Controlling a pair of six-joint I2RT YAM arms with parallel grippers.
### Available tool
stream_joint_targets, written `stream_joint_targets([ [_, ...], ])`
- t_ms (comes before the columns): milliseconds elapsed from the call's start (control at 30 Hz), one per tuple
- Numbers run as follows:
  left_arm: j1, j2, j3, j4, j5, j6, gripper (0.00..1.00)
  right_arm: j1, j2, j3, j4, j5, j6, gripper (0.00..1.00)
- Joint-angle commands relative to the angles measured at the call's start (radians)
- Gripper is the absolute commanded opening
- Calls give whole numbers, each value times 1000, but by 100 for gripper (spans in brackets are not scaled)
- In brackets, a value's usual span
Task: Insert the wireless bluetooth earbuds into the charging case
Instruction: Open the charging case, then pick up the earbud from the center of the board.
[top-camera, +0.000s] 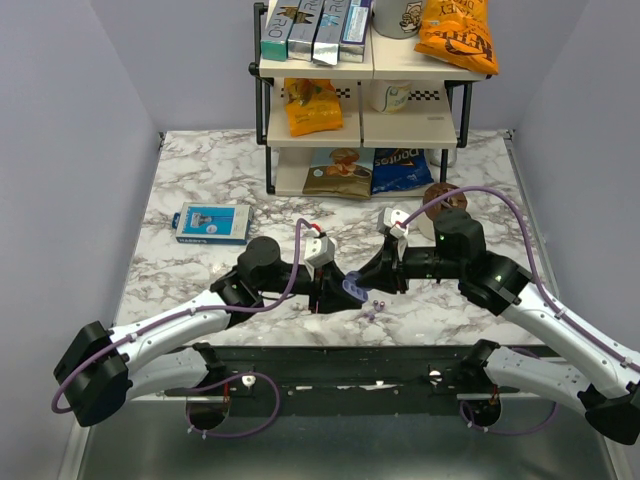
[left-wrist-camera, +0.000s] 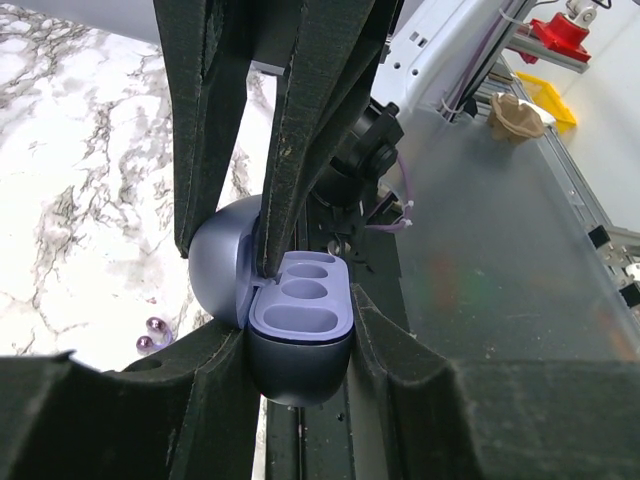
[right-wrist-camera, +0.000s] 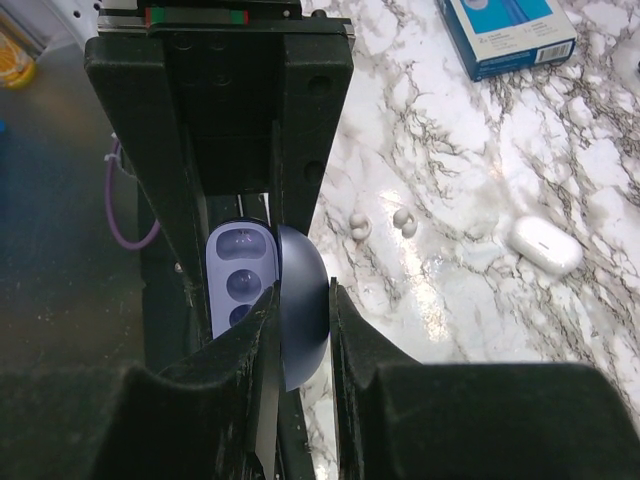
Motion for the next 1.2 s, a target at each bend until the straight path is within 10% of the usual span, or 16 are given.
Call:
stream_joint_targets([
  [0,-5,-22,-17,63,-35,16,0,6,3,7,18,-23,24,23],
  [233,-5,-39,-30,83,-75,3,0,6,-20,19,27,8,50,71],
  [733,-50,-184,-161,78,-410,14,0,-3,-223,-198,52,634,366,93],
  [1033,-77,-281,-302,161,-536,-20,0,-3,-138,-392,47,634,506,23],
  [1167,-85,-293,-331,179,-541,-33,0,-3,-100,-418,67,568,489,20],
])
